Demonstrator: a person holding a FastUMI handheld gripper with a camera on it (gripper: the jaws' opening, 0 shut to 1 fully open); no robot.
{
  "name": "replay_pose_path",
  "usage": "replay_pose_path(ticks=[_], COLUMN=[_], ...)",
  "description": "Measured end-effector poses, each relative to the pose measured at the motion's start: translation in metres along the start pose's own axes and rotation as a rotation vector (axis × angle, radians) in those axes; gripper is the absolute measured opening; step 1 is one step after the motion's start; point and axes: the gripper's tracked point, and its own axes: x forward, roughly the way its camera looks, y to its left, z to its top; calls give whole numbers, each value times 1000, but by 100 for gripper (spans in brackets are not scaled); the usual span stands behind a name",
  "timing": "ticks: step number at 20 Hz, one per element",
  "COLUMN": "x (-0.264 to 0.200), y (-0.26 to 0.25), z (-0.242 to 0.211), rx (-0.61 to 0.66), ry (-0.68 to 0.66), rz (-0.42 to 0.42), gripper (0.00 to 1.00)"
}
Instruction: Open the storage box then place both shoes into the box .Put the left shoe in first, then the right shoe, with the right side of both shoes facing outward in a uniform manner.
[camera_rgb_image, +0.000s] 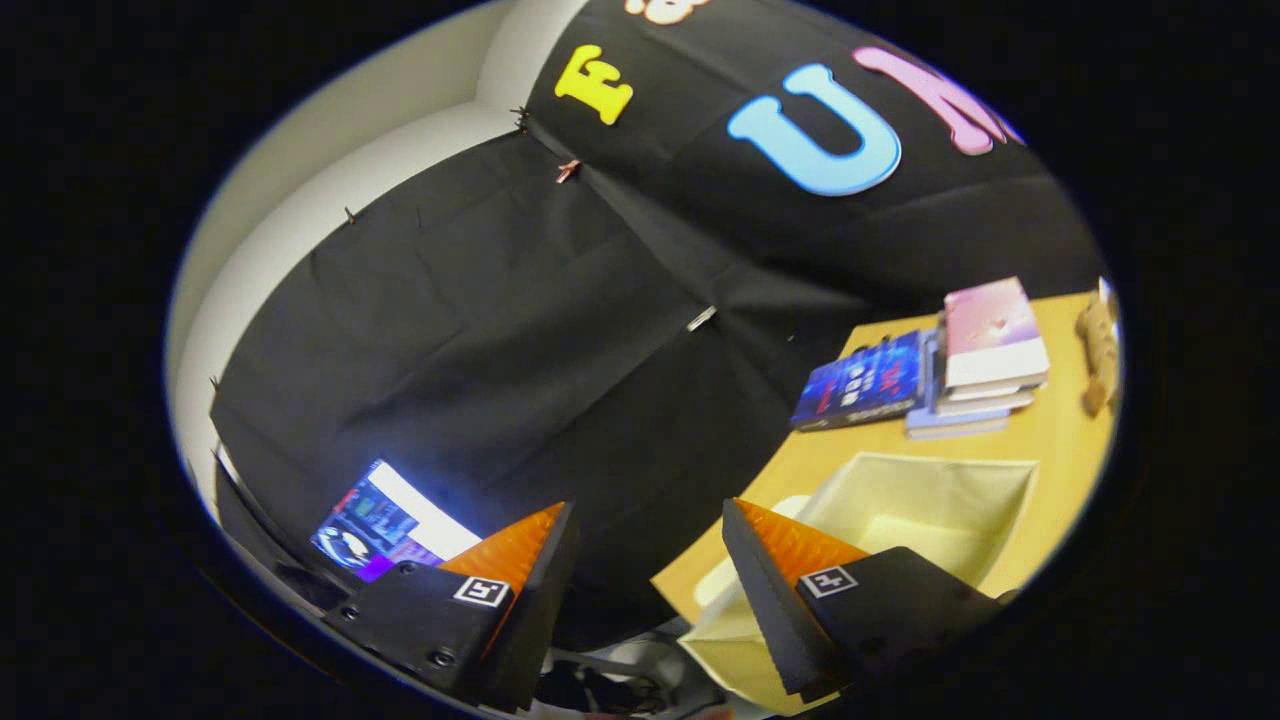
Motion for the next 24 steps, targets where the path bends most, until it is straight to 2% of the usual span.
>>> replay_pose_path(ticks=[3,5,9,12,18,24], x=[-45,-78,-147,-204,-270,-285], y=[-44,-70,-129,-180,-248,-300], z=[6,10,5,-25,-109,-172], rx=[-145,-226,-274,-289,-250,-269], ry=[-40,-49,-38,39,266,460], rz=[-182,-305,-543,-718,-906,-974], gripper=[90,94,96,97,97,97])
